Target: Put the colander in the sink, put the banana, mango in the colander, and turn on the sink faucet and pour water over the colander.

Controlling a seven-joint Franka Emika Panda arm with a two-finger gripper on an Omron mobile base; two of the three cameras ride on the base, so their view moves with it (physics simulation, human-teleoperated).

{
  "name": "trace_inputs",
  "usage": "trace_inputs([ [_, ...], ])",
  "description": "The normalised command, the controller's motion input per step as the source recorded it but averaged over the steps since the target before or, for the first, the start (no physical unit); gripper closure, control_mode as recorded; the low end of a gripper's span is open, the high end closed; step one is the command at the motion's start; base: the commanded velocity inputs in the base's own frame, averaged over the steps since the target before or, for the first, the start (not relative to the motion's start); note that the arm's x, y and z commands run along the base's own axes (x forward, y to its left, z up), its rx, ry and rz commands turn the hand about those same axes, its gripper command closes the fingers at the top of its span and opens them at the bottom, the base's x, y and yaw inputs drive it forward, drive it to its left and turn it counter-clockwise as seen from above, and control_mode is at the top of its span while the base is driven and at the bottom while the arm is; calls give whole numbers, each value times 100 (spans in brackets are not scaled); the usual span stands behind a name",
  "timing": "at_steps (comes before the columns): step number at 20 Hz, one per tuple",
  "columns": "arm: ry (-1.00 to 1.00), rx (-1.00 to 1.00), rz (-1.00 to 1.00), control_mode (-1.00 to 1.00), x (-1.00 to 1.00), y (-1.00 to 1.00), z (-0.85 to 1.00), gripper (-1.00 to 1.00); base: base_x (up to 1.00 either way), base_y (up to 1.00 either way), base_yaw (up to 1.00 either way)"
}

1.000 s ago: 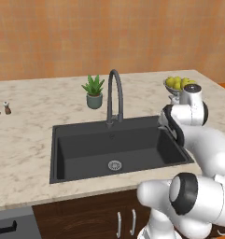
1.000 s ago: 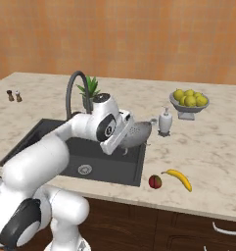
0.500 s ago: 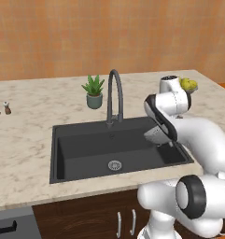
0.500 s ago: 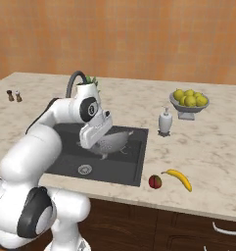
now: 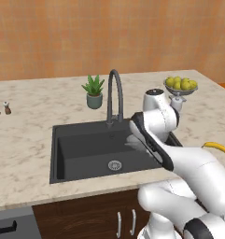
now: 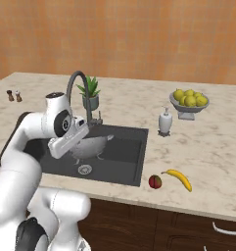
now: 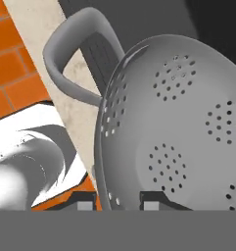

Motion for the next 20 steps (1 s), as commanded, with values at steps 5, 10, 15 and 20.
trace_inputs([
  [5, -14, 16, -14, -100, 0, 59, -21, 100, 0, 0, 0],
  [10, -9, 4, -38, -100, 3, 98, -14, 100, 0, 0, 0],
  [15, -11, -6, -44, -100, 23, 87, -2, 100, 0, 0, 0],
  [20, -4, -14, -37, -100, 71, 50, -13, 100, 0, 0, 0],
])
